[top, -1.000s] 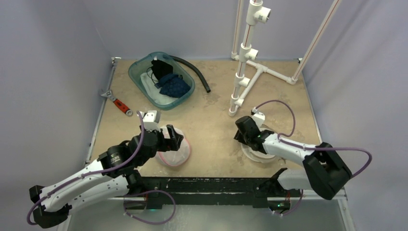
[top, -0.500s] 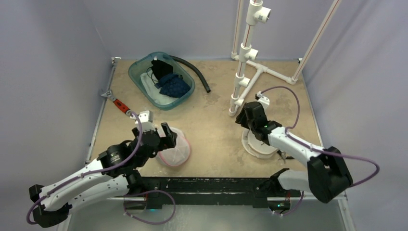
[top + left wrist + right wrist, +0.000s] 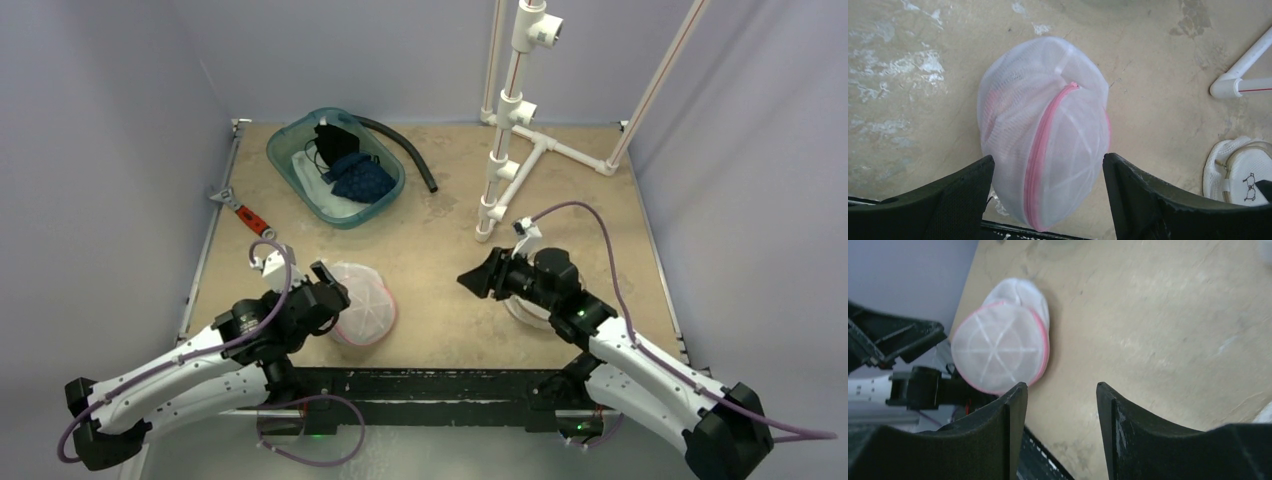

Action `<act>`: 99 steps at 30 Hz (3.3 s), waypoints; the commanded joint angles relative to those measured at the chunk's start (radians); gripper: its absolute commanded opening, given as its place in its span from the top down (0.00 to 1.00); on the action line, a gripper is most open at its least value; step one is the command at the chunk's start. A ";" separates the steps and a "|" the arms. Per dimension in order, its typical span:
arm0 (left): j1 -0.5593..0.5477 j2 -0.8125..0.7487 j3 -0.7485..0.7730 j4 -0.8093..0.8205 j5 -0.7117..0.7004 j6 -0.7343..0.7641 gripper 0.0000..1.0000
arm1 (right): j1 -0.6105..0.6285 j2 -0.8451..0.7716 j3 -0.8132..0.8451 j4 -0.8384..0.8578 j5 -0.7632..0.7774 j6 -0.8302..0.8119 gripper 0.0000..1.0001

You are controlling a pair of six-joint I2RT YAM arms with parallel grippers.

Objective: Unzip the laundry bag and remove the bra
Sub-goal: Move the laundry bag to the center of the board, then unzip the laundry bag at the center of the board.

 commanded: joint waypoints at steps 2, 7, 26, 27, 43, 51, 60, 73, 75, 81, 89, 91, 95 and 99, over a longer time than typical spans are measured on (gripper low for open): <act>-0.003 -0.027 -0.097 0.100 0.115 -0.046 0.31 | 0.038 -0.015 -0.124 0.188 -0.179 0.068 0.44; -0.003 0.023 -0.154 0.139 0.151 -0.058 0.54 | 0.067 0.031 -0.184 0.323 -0.205 0.118 0.44; -0.003 -0.056 -0.075 0.741 0.589 0.630 1.00 | 0.091 -0.010 -0.073 0.224 -0.187 0.031 0.18; -0.003 -0.049 -0.060 0.759 0.626 0.659 1.00 | 0.091 -0.014 -0.063 0.202 -0.203 0.030 0.18; -0.001 0.060 0.094 0.896 1.006 0.935 1.00 | 0.071 -0.179 -0.171 0.264 -0.367 0.146 0.18; -0.001 0.093 0.113 0.891 0.956 0.938 1.00 | 0.069 -0.249 -0.218 0.356 -0.407 0.194 0.57; -0.001 0.101 0.077 0.773 0.609 0.872 0.37 | 0.067 -0.257 -0.129 0.305 -0.358 0.204 1.00; -0.001 -0.265 -0.198 0.728 0.357 0.526 0.08 | 0.069 -0.257 -0.117 0.273 -0.076 0.290 1.00; -0.001 -0.302 -0.187 0.707 0.325 0.547 0.09 | 0.069 -0.217 -0.105 0.280 -0.139 0.220 1.00; -0.001 -0.271 -0.049 0.672 0.280 0.769 0.11 | 0.069 -0.077 0.066 0.107 -0.438 -0.096 1.00; -0.002 0.012 0.241 0.639 0.697 1.175 0.08 | 0.070 -0.075 0.189 -0.081 -0.615 -0.274 1.00; -0.002 0.060 0.280 0.614 0.810 1.228 0.06 | 0.070 -0.075 0.201 -0.103 -0.643 -0.294 1.00; -0.002 0.122 0.336 0.574 0.968 1.285 0.05 | 0.074 -0.076 0.212 -0.110 -0.702 -0.305 1.00; -0.001 0.195 0.367 0.529 1.060 1.342 0.06 | 0.080 -0.071 0.229 -0.112 -0.750 -0.315 1.00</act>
